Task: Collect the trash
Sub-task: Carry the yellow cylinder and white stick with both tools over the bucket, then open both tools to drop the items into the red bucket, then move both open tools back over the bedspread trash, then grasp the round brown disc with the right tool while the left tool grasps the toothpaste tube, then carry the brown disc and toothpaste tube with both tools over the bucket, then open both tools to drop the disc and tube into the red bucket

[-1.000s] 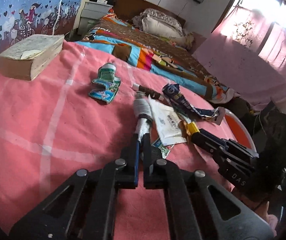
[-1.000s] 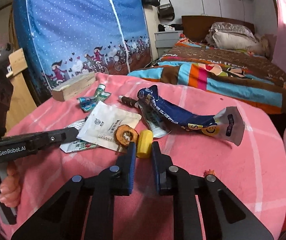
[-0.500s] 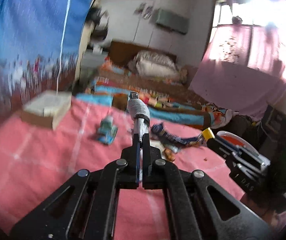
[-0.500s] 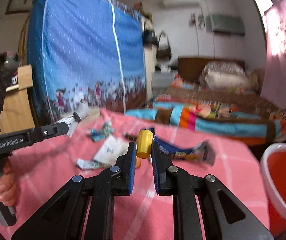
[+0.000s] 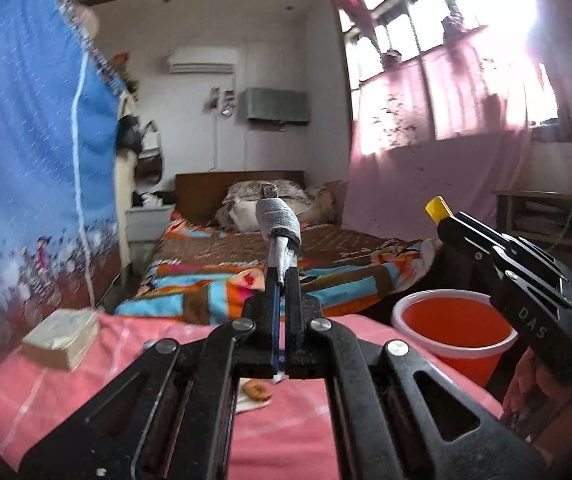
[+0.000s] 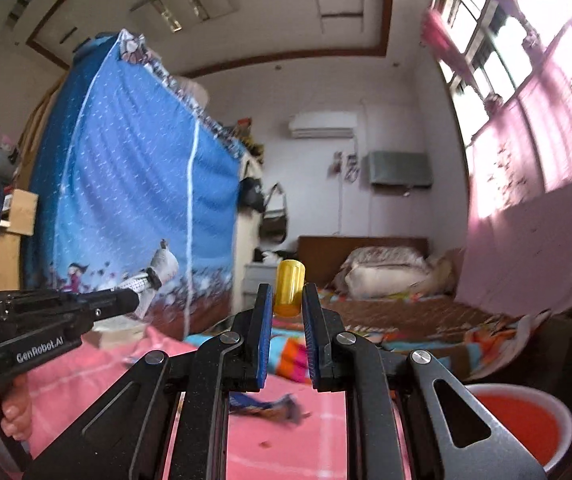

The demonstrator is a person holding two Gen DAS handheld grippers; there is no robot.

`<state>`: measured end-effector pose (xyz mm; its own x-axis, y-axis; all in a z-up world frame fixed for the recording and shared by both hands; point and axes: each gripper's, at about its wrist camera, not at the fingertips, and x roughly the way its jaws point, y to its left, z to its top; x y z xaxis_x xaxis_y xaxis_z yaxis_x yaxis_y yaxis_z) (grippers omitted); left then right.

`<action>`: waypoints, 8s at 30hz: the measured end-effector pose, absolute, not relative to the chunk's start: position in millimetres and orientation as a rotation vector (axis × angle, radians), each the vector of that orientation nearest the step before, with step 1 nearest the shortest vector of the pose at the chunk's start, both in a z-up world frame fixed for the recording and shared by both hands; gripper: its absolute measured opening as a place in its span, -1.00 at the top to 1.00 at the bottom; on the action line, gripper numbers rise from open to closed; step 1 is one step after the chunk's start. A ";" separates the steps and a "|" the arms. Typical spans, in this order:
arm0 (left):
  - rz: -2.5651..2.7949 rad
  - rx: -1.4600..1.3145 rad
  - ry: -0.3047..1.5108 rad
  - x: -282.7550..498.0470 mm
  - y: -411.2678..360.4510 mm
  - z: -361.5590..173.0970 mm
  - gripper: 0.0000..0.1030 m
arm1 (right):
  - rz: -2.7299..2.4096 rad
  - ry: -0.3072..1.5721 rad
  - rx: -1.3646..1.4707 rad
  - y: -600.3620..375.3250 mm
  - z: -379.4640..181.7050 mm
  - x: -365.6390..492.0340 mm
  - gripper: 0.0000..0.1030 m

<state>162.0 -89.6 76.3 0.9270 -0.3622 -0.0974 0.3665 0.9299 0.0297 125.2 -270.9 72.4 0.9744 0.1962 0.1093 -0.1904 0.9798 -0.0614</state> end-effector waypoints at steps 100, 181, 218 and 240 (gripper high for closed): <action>-0.012 -0.107 0.132 147.5 -13.9 71.3 -1.00 | 0.169 -0.137 0.044 -261.0 69.9 139.9 -1.00; -0.290 -0.131 0.493 166.8 -25.0 42.2 0.52 | 0.484 0.234 -0.025 -218.4 49.4 181.7 0.82; -0.763 -0.019 0.505 242.4 -286.3 45.6 0.50 | -0.232 0.166 0.168 -427.0 42.6 151.3 0.82; -0.796 -0.054 0.751 264.1 -320.3 21.7 0.40 | -0.275 0.355 0.273 -452.7 18.3 159.4 0.79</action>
<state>264.1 -320.3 21.7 0.4591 -0.6642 -0.5900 0.6273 0.7126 -0.3141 159.4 -452.7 18.3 0.9014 -0.2149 -0.3759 0.3097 0.9267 0.2129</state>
